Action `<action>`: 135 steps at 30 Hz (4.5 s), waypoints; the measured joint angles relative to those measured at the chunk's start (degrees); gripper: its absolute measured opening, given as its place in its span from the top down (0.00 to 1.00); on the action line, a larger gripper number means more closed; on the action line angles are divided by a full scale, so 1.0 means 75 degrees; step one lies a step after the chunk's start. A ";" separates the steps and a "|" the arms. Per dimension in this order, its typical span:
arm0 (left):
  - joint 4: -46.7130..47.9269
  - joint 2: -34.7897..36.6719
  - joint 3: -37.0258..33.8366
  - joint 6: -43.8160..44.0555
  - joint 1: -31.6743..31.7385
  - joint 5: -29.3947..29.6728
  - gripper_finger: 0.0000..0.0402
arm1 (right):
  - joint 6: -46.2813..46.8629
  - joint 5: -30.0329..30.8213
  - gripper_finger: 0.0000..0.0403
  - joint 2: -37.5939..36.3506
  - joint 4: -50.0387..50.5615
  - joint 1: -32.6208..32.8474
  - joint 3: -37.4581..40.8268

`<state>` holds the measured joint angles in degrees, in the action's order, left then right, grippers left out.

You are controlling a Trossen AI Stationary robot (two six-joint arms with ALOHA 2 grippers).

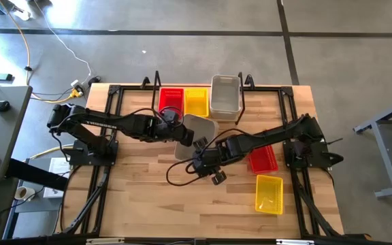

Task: Stack baskets on shelf by color
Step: Stack the gray bin on the gray bins on the shelf

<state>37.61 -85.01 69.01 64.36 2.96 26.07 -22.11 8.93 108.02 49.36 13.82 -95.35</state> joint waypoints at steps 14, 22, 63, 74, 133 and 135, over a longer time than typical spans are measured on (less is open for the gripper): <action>-0.0010 0.0000 -0.0002 -0.0574 0.0032 -0.0070 0.98 | 0.0304 0.0233 0.97 0.0027 0.0140 0.0020 -0.0009; -0.0066 0.0000 -0.0002 -0.1428 0.0026 -0.0090 0.88 | 0.0572 0.0366 0.99 0.0027 0.0241 0.0042 -0.0017; -0.0263 0.0901 -0.0005 -0.5273 0.0566 -0.0306 0.69 | -0.0375 0.0207 1.00 -0.1677 0.1984 -0.0836 0.0248; -0.0263 0.0901 -0.0005 -0.6023 0.0714 -0.0306 0.69 | -0.3340 -0.1191 0.97 -0.2992 0.1739 -0.3113 0.1099; -0.0255 0.0892 -0.0005 -0.6607 0.0703 0.0014 0.69 | -0.6860 -0.2522 0.96 -0.2409 0.2775 -0.6184 0.1096; -0.0255 0.0892 -0.0005 -0.6607 0.0703 0.0014 0.69 | -0.6860 -0.2536 0.96 -0.2293 0.2834 -0.6169 0.1096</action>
<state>35.70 -78.32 68.97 14.81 8.23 26.17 -73.56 -10.09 90.83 70.62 -32.45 -87.13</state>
